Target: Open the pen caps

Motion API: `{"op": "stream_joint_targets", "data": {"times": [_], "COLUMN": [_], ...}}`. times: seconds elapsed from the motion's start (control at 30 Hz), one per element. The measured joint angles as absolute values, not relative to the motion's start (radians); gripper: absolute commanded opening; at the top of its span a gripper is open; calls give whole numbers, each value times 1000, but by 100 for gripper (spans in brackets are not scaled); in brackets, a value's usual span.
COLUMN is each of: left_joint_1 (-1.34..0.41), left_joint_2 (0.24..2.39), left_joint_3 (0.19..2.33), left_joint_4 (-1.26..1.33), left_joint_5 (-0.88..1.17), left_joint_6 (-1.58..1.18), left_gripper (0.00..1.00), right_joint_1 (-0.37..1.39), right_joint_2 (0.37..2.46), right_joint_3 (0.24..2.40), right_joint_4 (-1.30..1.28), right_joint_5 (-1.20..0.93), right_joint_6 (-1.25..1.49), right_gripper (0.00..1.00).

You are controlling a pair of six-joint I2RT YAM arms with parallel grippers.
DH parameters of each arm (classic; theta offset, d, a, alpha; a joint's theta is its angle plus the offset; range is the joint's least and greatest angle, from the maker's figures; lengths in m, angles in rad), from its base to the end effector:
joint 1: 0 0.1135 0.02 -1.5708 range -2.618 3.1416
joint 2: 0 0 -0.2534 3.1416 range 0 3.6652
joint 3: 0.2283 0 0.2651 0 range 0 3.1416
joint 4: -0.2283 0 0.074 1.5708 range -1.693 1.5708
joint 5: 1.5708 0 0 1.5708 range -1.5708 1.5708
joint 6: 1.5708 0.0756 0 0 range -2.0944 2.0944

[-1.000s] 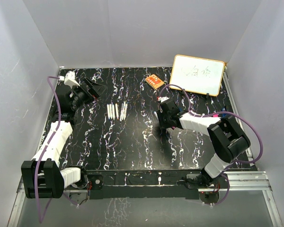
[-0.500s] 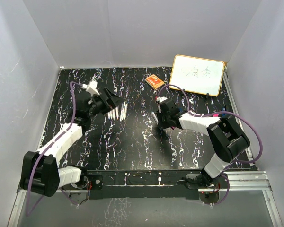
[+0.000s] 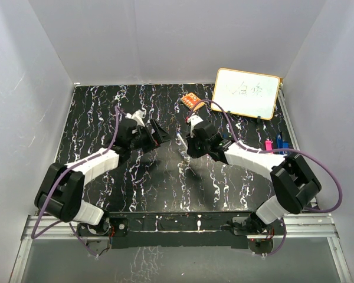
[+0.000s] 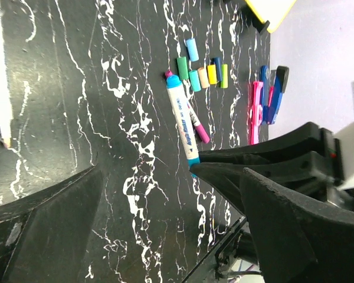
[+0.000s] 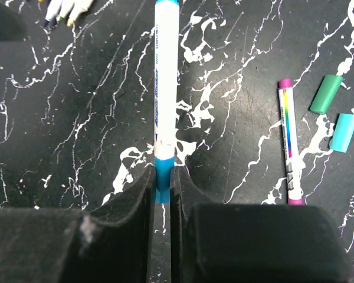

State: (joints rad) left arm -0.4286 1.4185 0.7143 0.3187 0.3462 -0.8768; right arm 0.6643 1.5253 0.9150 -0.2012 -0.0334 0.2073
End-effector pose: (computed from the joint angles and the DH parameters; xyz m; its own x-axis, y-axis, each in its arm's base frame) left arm 0.3092 -0.1695 0.1879 -0.7391 -0.4573 -0.4946 0.1701 0.5838 -0.7939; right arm 0.2799 0.2223 0.1593 -0.6894 -0.2785 -0.6687 -0.5031 0.8482 0.1654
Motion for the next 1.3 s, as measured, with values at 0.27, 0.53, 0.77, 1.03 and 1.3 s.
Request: {"op": "stream_joint_targets", "data": {"times": [0.27,0.53,0.77,1.03,1.3], "left_joint_1": [-504,-553,-574,-582,-585], "left_joint_2": [1520,1598,1622,1628,1628], "left_joint_3": [743,775,776,776,776], "left_joint_4": [393,472,522,567,587], "left_joint_5": [335,325,322,321,322], "left_joint_6": [-918,-955,-984,-1003,-1007], "left_gripper": [92,81,59,26,0], "right_joint_1": [693,708,712,712,712], "right_joint_2": [1482,1451,1434,1433,1432], "right_joint_3": [915,915,915,915,915], "right_joint_4": [-197,-176,-163,-152,-152], "right_joint_5": [-41,-53,-56,-56,-56], "right_joint_6": [202,190,189,189,190], "right_gripper": [0,0,0,0,0]}}
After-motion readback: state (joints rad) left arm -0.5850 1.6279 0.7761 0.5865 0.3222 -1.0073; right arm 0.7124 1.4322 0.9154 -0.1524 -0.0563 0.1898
